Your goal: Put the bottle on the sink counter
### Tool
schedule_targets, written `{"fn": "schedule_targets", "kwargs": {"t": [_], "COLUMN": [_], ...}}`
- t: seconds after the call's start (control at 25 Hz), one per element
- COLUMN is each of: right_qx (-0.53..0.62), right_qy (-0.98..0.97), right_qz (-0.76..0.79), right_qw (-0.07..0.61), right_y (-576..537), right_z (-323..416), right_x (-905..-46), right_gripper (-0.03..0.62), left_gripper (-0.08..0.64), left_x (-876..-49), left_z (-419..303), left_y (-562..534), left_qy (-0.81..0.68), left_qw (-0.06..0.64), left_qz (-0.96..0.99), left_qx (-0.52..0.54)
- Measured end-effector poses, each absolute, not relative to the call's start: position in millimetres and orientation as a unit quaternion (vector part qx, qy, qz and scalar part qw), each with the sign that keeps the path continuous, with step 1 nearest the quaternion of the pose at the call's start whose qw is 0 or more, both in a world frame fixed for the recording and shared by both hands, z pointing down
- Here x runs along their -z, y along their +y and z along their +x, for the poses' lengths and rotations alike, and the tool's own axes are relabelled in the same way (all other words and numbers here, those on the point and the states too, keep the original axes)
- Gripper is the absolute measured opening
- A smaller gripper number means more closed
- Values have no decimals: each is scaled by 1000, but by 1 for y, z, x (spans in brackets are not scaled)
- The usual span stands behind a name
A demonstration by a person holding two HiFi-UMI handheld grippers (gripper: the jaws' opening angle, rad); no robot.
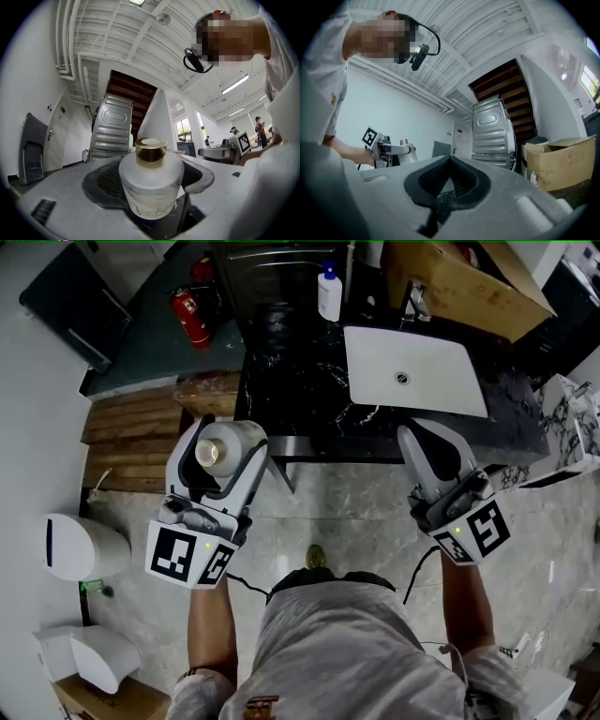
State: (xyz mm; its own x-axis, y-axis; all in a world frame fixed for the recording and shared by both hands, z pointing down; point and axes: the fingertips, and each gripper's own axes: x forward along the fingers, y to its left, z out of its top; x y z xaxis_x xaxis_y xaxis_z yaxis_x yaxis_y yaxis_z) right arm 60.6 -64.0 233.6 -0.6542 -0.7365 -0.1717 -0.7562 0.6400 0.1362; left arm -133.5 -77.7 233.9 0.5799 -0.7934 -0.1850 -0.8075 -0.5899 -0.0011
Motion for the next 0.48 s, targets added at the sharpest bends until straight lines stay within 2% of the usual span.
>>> {"fn": "schedule_targets", "kwargs": {"t": [0.48], "right_qx": [-89], "right_qy": [910], "right_qz": [-404], "right_qw": [35], "right_y": [-148], "right_z": [39], "right_x": [-242], "right_gripper": [0], "left_gripper": [327], "left_x": [-256], "left_z": [-143], "left_y": [-167], "left_qy": [454], "left_qw": [17], "left_qz": [-889], "left_qx": [-60]}}
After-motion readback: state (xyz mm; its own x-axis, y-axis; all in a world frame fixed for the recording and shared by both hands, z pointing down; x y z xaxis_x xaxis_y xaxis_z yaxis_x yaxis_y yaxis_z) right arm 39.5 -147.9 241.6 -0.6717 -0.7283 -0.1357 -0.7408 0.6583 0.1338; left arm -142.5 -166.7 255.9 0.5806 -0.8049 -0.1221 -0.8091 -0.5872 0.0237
